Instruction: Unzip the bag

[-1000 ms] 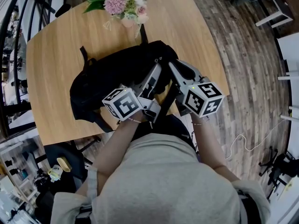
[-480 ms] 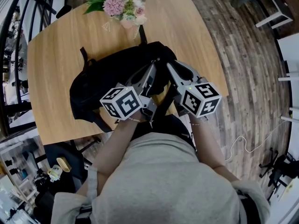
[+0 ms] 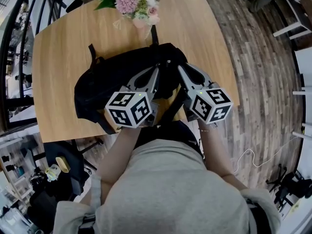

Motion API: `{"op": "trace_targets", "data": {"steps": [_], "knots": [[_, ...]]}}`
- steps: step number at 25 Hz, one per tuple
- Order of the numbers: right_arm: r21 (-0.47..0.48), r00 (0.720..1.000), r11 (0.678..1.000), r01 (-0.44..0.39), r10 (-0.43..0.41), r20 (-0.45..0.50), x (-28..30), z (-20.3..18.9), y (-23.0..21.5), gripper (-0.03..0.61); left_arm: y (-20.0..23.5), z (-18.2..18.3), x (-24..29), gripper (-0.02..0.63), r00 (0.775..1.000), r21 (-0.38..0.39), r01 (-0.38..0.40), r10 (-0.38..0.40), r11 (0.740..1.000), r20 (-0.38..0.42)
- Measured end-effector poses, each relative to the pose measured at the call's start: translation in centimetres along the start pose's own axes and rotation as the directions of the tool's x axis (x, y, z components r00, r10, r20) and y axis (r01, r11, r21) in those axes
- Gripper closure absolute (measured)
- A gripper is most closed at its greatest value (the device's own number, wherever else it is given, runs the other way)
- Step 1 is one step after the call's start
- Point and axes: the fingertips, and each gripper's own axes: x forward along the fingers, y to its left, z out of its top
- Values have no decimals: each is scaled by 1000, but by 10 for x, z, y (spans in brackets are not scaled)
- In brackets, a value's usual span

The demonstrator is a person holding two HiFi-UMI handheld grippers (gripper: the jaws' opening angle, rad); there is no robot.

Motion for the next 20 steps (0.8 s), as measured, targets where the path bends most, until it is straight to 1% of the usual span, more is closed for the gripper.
{"op": "trace_targets", "data": {"steps": [3,7,10,15,20], "knots": [[-5,1000,1000,-9,9,5,0,1,-1,503,3,1,-6,594,1000,13,-18,18,1000,19],[-12,1000,1000,-22,22,9,1,1,-3,503,11,4,-15,594,997,22,-69,68,997,45],[-25,999,999,-32,32,5,2,1,-3,503,15,4,-22,594,994,25,-93,91,995,62],[-45,999,998,-36,36,-3,4,1,-4,502,25,6,-37,592,986,60,-154,150,986,77],[-59,1000,998,-15,15,-3,4,1,-5,502,31,10,-47,592,984,89,-169,163,982,75]]}}
